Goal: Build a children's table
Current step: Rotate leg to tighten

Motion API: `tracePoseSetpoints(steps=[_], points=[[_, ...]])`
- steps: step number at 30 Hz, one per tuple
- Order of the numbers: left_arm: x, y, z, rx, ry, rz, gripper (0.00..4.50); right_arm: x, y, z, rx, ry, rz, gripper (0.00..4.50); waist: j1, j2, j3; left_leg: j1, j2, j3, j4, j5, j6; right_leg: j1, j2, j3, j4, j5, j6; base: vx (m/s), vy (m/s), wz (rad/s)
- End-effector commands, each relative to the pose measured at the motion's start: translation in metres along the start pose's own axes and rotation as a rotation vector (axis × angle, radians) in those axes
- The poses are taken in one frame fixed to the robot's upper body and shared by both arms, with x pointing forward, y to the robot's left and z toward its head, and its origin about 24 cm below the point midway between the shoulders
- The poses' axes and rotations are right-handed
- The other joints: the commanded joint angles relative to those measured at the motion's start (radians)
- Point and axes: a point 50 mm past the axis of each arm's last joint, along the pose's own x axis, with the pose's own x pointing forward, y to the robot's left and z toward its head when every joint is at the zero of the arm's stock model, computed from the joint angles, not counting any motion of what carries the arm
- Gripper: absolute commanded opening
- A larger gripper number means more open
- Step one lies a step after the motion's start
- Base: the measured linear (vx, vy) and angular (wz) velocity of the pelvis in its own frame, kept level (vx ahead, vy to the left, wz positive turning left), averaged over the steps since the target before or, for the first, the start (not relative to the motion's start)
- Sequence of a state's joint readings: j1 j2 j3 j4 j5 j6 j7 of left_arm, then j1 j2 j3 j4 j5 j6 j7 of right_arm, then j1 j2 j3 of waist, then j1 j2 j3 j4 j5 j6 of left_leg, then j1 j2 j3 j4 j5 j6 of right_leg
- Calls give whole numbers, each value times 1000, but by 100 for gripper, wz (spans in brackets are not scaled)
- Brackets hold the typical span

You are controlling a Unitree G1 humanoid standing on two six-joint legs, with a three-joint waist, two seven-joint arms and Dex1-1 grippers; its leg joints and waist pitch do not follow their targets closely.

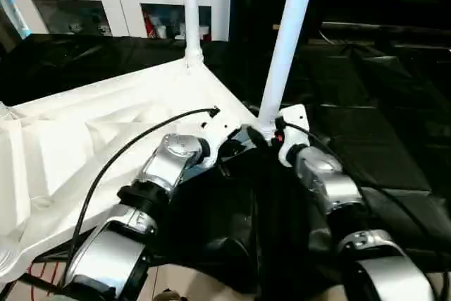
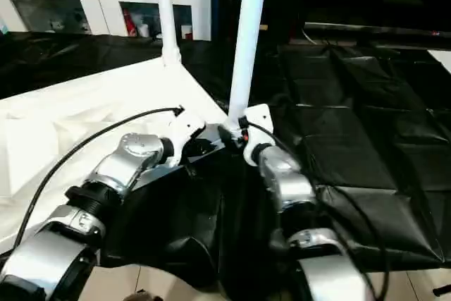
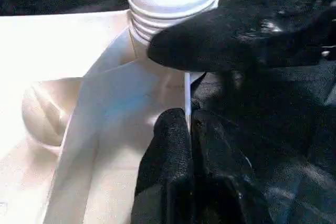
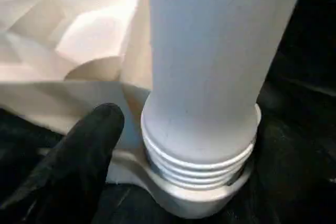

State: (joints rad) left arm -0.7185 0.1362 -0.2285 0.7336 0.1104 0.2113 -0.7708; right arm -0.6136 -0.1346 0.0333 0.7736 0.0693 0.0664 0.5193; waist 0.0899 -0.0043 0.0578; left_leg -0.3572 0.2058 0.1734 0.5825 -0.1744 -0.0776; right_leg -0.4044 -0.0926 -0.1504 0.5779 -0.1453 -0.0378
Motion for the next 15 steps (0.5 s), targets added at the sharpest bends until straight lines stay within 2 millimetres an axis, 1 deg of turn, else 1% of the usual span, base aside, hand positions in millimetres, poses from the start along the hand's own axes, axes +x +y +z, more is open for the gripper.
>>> tracePoseSetpoints(steps=[1,3,4,5,9,10,12,15], points=[[-2,-7,18,51,-136,-85,0,-6,1,4,-45,2,107,446,5,-10,-78,1,27,-4,-56,-167,80,67,-72,66,-67,-299,-137,0,0,0],[-6,-8,16,63,-141,-122,0,-16,-4,5,-81,20,188,446,9,-10,-78,2,28,-4,-56,-175,87,68,-70,65,-69,-305,-134,0,0,0],[-8,-9,14,71,-142,-141,0,-19,-5,5,-98,27,221,446,9,-9,-78,1,29,-4,-56,-176,89,69,-70,65,-67,-301,-135,0,0,0],[-11,-10,13,81,-143,-176,0,-23,-6,5,-118,29,260,446,11,-9,-76,2,29,-4,-56,-189,88,66,-70,64,-71,-321,-130,0,0,0],[-19,-13,7,110,-128,-245,0,-31,-8,8,-137,29,325,446,15,-7,-76,5,31,-5,-57,-203,77,64,-72,64,-74,-360,-122,0,0,0],[-22,-14,5,117,-121,-266,0,-33,-10,8,-147,32,334,446,15,-6,-75,5,33,-6,-59,-208,74,63,-72,64,-74,-361,-126,0,0,0],[-25,-15,3,124,-115,-289,0,-35,-11,9,-154,35,346,446,18,-4,-75,6,34,-6,-59,-212,68,61,-71,65,-73,-359,-128,0,0,0],[-36,-19,-3,138,-104,-370,0,-41,-10,9,-154,52,420,446,22,-5,-76,7,37,-6,-60,-213,66,61,-71,66,-70,-347,-132,0,0,0]])
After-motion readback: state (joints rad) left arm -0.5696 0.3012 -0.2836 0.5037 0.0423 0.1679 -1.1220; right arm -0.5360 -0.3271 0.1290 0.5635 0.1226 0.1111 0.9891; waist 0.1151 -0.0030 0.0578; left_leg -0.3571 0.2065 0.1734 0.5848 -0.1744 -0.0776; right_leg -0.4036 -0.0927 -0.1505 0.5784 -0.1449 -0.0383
